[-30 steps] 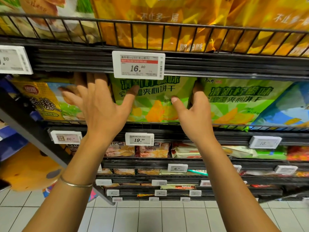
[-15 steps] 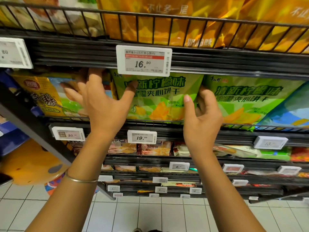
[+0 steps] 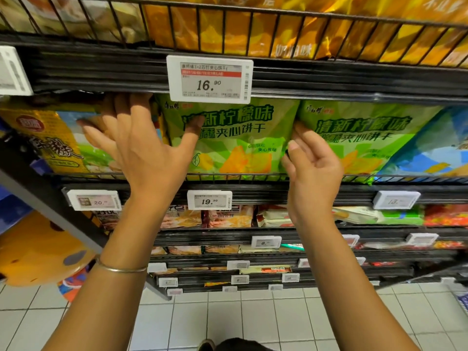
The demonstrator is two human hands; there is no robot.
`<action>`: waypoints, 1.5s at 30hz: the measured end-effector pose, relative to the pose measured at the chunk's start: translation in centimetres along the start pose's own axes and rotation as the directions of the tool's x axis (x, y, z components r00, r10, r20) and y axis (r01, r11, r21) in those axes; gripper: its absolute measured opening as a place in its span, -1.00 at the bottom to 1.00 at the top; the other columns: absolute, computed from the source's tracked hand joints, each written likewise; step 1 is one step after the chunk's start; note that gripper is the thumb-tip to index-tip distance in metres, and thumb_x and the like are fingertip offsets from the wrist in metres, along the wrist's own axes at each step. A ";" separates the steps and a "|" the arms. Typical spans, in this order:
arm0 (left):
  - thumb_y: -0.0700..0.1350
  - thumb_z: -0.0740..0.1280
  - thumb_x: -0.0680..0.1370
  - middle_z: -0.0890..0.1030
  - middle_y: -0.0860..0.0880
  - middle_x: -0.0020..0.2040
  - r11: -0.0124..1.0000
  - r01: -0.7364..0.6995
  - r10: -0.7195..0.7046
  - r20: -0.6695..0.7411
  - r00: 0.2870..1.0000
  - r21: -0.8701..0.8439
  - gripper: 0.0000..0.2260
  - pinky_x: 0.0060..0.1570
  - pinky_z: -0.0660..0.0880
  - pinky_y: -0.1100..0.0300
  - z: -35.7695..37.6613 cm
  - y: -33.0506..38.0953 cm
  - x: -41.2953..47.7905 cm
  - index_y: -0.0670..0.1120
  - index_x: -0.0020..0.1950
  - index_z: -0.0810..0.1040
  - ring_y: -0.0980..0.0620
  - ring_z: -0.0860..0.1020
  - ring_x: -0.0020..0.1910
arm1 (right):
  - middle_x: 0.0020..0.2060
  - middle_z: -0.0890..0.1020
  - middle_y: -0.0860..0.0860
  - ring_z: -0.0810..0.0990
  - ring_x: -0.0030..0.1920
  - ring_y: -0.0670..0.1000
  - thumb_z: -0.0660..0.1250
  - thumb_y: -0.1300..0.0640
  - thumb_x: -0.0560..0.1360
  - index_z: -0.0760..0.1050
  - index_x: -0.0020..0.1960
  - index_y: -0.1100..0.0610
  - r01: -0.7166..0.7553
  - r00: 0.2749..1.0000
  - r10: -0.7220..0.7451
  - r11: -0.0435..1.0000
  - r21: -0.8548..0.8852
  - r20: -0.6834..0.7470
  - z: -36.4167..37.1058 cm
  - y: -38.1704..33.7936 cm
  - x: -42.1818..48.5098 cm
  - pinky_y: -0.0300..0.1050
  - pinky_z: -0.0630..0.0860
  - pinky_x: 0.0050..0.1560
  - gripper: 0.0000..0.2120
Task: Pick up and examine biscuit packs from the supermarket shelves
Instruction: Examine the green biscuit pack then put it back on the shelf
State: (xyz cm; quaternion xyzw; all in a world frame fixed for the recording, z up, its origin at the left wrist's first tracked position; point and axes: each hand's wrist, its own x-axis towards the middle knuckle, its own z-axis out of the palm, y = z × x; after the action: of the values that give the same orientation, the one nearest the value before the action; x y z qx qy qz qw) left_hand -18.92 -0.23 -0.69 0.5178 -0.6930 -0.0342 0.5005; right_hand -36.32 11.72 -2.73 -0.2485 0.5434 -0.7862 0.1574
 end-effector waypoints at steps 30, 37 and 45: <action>0.10 0.38 0.64 0.27 0.09 0.64 0.834 0.373 -0.123 0.523 0.844 -0.407 -0.28 0.54 0.32 -0.12 5.3 15.4 -14.2 0.05 0.70 0.10 0.09 0.25 0.60 | 0.31 0.62 0.08 0.57 0.30 0.12 0.33 -0.07 0.64 0.42 0.46 0.16 0.122 0.992 -0.067 0.708 -0.695 0.105 -16.1 -2.3 7.0 0.18 0.49 0.32 -0.52; -0.05 0.41 0.64 0.23 -0.03 0.63 0.846 0.371 -0.155 0.489 0.858 -0.383 -0.36 0.61 0.14 0.04 5.5 17.5 -13.5 -0.06 0.66 0.23 0.02 0.16 0.63 | -0.11 0.66 0.05 0.63 0.01 0.13 0.45 -0.02 0.58 0.55 0.03 0.18 0.178 0.983 -0.109 0.762 -0.623 0.147 -16.5 -3.2 8.3 0.11 0.57 0.06 -0.75; -0.10 0.44 0.62 0.33 -0.03 0.52 0.847 0.341 -0.180 0.384 0.906 -0.407 -0.38 0.47 0.18 0.25 5.9 19.6 -13.6 -0.13 0.63 0.29 0.05 0.28 0.54 | 0.02 0.74 0.04 0.70 0.07 0.02 0.51 -0.01 0.53 0.65 0.20 0.19 0.121 0.993 -0.106 0.874 -0.471 0.058 -16.6 -4.0 9.1 0.11 0.62 0.15 -0.66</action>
State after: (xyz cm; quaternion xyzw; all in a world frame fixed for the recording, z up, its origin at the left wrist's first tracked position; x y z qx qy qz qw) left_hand -37.13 16.23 -1.49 0.4598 -0.6602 -0.3544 0.4766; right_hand -53.13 21.33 -1.80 -0.3230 0.7010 -0.6336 0.0537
